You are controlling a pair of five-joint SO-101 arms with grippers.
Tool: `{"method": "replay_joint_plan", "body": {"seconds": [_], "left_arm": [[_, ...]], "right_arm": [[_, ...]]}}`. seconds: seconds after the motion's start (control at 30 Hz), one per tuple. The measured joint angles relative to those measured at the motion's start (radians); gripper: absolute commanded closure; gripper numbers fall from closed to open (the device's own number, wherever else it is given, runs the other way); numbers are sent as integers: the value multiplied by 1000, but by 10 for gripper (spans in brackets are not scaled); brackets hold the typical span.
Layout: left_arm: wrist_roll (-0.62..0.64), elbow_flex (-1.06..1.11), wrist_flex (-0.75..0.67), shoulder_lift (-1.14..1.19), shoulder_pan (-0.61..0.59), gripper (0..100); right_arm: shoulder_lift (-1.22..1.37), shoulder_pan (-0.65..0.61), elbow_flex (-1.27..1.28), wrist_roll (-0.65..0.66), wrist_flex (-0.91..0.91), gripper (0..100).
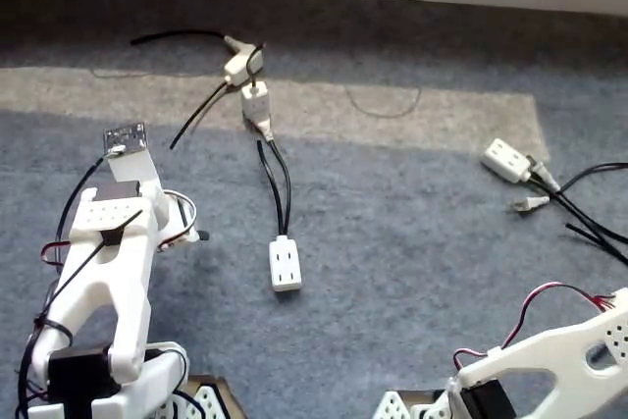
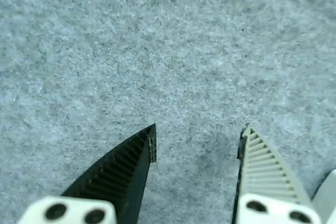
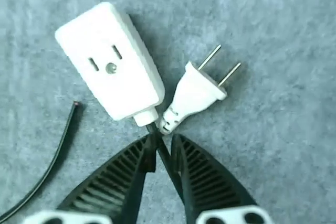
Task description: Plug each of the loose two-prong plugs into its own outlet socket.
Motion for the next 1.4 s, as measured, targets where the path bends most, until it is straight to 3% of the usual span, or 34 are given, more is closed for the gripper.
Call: {"method": "replay_joint_plan", "body": {"seconds": [0.2, 0.4, 0.8, 0.9, 1.07, 1.4], "left_arm": [[0, 0, 0, 0, 0, 741], [0, 0, 0, 0, 0, 741], [0, 0, 0, 0, 0, 741], [0, 0, -2, 0, 0, 741], [0, 0, -2, 0, 0, 741], [0, 0, -2, 0, 0, 741]], "right_arm": [[0, -2, -262, 34, 97, 937], [12, -2, -321, 35, 97, 756], [204, 17, -261, 9, 46, 750], [226, 29, -262, 6, -12, 793], [233, 49, -264, 41, -46, 981], [236, 51, -298, 129, 8, 990]]}}
